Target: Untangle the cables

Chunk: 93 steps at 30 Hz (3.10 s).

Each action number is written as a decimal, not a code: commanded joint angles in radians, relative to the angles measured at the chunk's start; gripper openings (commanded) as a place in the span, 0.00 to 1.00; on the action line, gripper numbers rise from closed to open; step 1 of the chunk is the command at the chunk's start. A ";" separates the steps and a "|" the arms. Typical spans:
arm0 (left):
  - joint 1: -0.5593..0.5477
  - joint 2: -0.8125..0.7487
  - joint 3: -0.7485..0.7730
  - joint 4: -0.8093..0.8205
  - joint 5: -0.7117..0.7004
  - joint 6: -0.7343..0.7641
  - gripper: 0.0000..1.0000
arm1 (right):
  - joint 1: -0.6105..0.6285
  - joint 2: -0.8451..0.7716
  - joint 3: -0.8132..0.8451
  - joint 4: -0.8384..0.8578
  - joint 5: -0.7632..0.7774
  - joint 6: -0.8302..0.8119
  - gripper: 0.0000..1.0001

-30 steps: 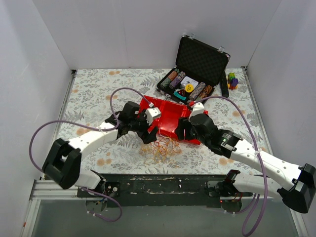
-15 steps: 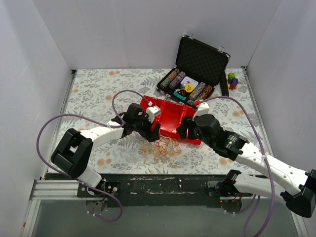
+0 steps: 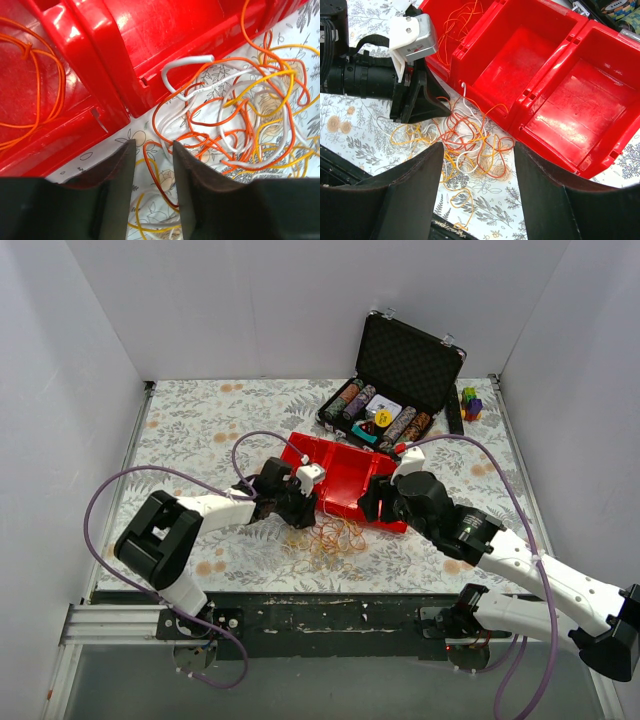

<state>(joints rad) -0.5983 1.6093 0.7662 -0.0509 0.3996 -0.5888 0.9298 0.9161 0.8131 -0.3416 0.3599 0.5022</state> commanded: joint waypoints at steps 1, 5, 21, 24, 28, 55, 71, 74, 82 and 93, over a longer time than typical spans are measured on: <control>0.000 -0.003 0.016 0.028 -0.010 -0.028 0.25 | 0.004 0.003 0.029 0.036 0.001 0.009 0.66; 0.000 -0.043 0.038 -0.016 -0.042 -0.039 0.00 | 0.003 0.017 0.037 0.041 -0.006 -0.002 0.66; -0.001 -0.363 0.165 -0.213 0.048 -0.100 0.00 | 0.003 0.036 0.044 0.061 -0.044 -0.014 0.66; -0.003 -0.407 0.229 -0.280 0.068 -0.089 0.00 | 0.003 0.043 0.044 0.072 -0.049 -0.019 0.66; -0.003 -0.457 0.297 -0.380 0.165 -0.086 0.00 | 0.001 0.058 0.049 0.093 -0.064 -0.024 0.66; -0.003 -0.624 0.389 -0.461 0.234 -0.091 0.09 | 0.001 0.029 0.098 0.332 -0.345 -0.122 0.77; -0.003 -0.545 0.041 -0.449 0.244 0.110 0.72 | 0.003 -0.013 0.051 0.257 -0.222 -0.093 0.75; -0.004 -0.464 0.059 -0.402 0.291 0.052 0.73 | 0.003 -0.023 0.047 0.242 -0.207 -0.085 0.75; -0.037 -0.385 0.021 -0.268 0.277 -0.037 0.71 | 0.003 -0.059 0.034 0.222 -0.179 -0.071 0.74; -0.074 -0.289 0.025 -0.221 0.137 -0.017 0.59 | 0.003 -0.063 0.049 0.211 -0.156 -0.077 0.74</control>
<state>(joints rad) -0.6601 1.3083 0.7784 -0.3038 0.5865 -0.6281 0.9298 0.8711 0.8536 -0.1333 0.1699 0.4206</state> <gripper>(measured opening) 0.621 0.741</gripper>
